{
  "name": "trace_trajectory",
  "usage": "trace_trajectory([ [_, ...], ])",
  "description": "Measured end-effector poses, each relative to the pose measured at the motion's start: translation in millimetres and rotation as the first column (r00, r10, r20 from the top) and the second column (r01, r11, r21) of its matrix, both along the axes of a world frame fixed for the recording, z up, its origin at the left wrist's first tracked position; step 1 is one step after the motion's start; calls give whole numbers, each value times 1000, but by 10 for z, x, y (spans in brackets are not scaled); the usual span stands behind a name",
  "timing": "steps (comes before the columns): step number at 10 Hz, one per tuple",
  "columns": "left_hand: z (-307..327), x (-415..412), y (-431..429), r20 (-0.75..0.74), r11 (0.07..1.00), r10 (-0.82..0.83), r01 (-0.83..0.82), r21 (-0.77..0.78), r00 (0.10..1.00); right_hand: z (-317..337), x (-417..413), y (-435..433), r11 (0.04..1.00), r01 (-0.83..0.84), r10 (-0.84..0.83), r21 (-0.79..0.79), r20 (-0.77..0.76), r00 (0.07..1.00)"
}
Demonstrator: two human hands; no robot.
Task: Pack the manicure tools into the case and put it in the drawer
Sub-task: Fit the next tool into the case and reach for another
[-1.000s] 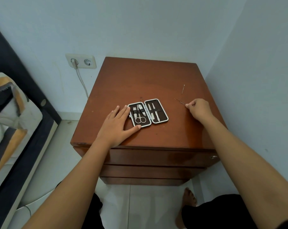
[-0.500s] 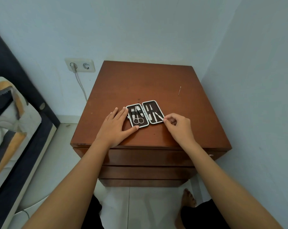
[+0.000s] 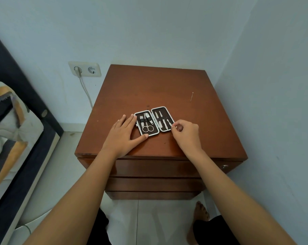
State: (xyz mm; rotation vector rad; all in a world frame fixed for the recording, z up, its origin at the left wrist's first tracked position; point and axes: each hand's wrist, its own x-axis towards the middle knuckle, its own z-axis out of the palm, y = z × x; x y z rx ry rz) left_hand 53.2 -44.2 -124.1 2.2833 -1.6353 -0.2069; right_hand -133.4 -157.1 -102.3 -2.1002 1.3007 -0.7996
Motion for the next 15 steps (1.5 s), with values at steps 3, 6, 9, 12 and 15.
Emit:
trace_trajectory([
  [3,3,-9,1,-3,1000,-4,4,-4,1000,7,-86,18,998,-56,55,22,42,998],
  [6,-8,-2,-2,1,1000,-4,4,0,1000,17,-28,-25,999,-21,21,-23,-11,1000],
  [9,-7,2,-3,3,1000,-4,4,5,1000,-68,-48,-30,940,-156,85,-305,-235,968],
  [12,-14,13,-4,-1,1000,-3,3,-1,1000,-107,-12,-100,936,-244,123,-253,-415,902],
  [15,-9,7,-8,-5,1000,-6,6,-19,1000,-77,14,-788,981,-58,-12,-183,-356,934],
])
